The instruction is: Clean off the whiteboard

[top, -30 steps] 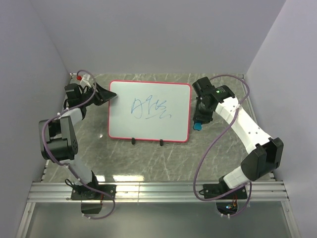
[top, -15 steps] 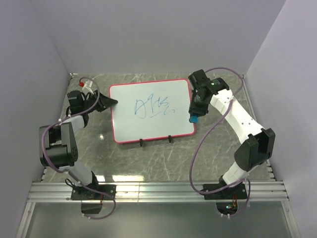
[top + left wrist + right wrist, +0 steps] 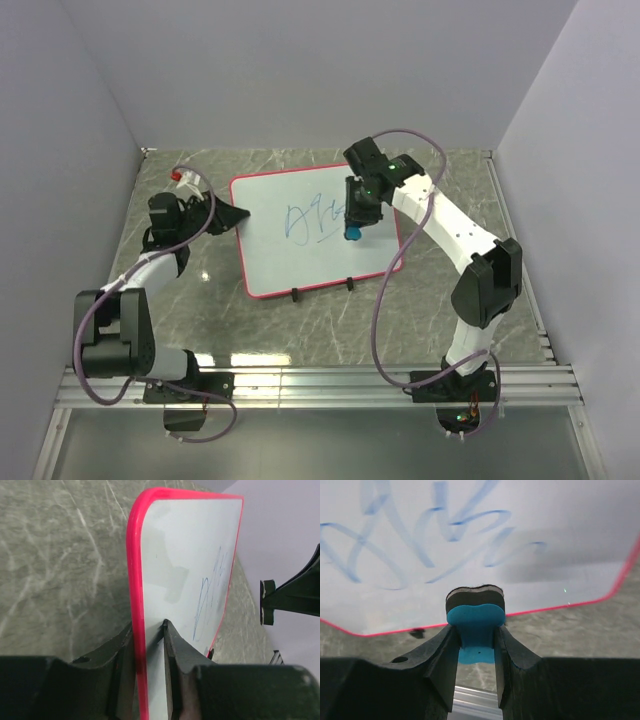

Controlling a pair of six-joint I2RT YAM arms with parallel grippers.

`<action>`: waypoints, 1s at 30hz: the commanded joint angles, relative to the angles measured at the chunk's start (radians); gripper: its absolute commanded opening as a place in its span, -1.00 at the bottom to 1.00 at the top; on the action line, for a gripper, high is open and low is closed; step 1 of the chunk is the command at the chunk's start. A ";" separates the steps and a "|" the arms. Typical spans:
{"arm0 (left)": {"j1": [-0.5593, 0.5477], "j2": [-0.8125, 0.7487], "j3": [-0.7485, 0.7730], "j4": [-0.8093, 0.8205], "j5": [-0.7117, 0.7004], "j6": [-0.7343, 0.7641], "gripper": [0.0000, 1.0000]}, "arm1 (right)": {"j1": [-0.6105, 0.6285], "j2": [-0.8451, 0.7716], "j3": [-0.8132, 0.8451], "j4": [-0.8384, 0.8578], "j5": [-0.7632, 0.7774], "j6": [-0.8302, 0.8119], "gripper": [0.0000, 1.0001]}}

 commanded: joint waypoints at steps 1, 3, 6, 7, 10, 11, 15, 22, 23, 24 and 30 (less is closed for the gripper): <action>-0.124 -0.048 -0.060 -0.133 -0.121 0.089 -0.88 | 0.052 0.008 0.063 0.139 -0.060 -0.023 -1.00; -0.202 -0.076 -0.087 -0.139 -0.186 0.113 -0.93 | 0.067 0.017 0.068 0.176 -0.082 -0.020 -1.00; -0.252 -0.101 -0.126 -0.116 -0.260 0.089 -0.99 | 0.096 0.041 0.089 0.228 -0.083 -0.023 -1.00; -0.258 -0.101 -0.136 -0.104 -0.268 0.087 -0.99 | 0.102 0.048 0.095 0.246 -0.080 -0.026 -1.00; -0.273 -0.094 -0.153 -0.120 -0.336 0.122 -0.99 | 0.116 0.089 0.138 0.265 -0.082 -0.029 -1.00; -0.273 -0.094 -0.153 -0.129 -0.347 0.132 -0.99 | 0.119 0.109 0.163 0.266 -0.082 -0.029 -1.00; -0.289 -0.122 -0.174 -0.108 -0.402 0.165 -0.99 | 0.130 0.161 0.232 0.274 -0.068 -0.028 -1.00; -0.321 -0.166 -0.183 -0.176 -0.498 0.233 -0.99 | 0.187 0.250 0.304 0.332 -0.059 -0.017 -1.00; -0.319 -0.165 -0.180 -0.176 -0.496 0.236 -0.99 | 0.194 0.256 0.298 0.340 -0.042 -0.017 -1.00; -0.319 -0.173 -0.180 -0.179 -0.493 0.244 -0.99 | 0.202 0.261 0.289 0.351 -0.039 -0.017 -1.00; -0.319 -0.229 -0.169 -0.226 -0.511 0.305 -0.99 | 0.205 0.264 0.155 0.383 0.055 0.018 -1.00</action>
